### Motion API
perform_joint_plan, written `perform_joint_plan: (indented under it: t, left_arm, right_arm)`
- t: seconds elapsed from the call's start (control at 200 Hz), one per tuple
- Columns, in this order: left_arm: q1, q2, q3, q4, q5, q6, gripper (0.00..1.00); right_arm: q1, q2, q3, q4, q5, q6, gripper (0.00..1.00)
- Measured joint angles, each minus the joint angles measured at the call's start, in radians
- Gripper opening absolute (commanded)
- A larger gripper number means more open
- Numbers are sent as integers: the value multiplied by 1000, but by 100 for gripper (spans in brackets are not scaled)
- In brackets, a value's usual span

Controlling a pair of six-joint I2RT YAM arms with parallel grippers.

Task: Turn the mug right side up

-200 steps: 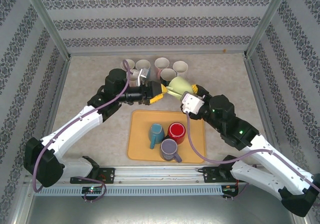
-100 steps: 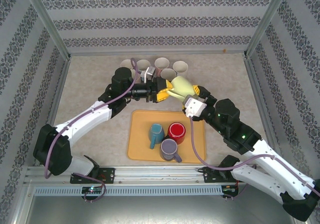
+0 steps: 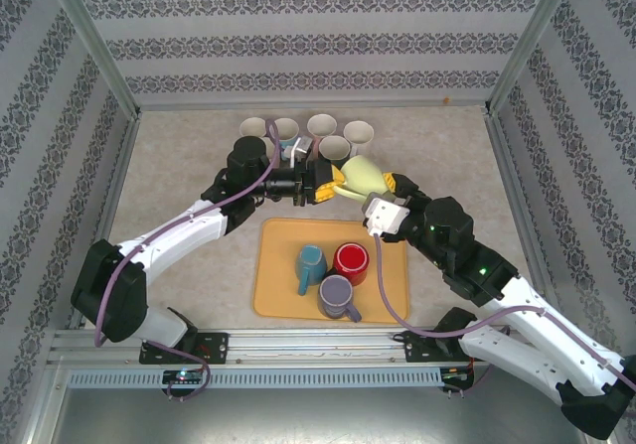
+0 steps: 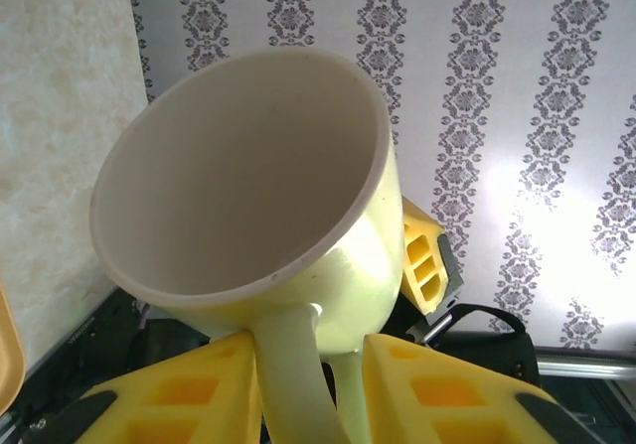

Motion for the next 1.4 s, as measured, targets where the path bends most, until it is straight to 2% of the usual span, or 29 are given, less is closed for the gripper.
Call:
perform_joint_plan:
  t: [0.225,0.405,0.455,0.595,0.615,0.799,0.909,1.014,1.099,1.204,1.324,1.399]
  left_arm:
    - [-3,23,-7,-1,8,-69,2]
    - [-3,23,-7,0,11,-82,0]
    - [-2,23,-7,3,11,-85,0]
    - [1,23,-7,8,23,-95,0]
    - [2,23,-8,18,22,-86,0]
    - [45,-12,-22,8,0,-16,0]
    - [88,-71,-22,-87,-42,102,0]
    - [122,-141,7,-277,-105,293,0]
    - [130,-191,63,-477,-230,507,0]
    - [128,-245,98,-641,-405,739,0]
    - [106,-256,95,-738,-598,948,0]
    - [80,-249,59,-744,-692,1045,0]
  right_arm:
    - [-8,5,0,-25,19,-80,45]
    - [-8,6,0,-26,19,-82,54]
    - [-8,6,0,-25,20,-82,60]
    - [-8,2,0,-21,15,-68,87]
    - [-8,2,0,-22,10,-53,97]
    - [-8,-3,27,-37,-51,14,98]
    - [-11,-27,55,-63,-93,53,98]
    - [-21,-52,81,-87,-129,100,98]
    - [-21,-64,95,-100,-138,148,98]
    - [-21,-72,101,-101,-131,214,98]
    - [-21,-80,101,-98,-105,294,98]
    - [-21,-82,102,-93,-83,346,98]
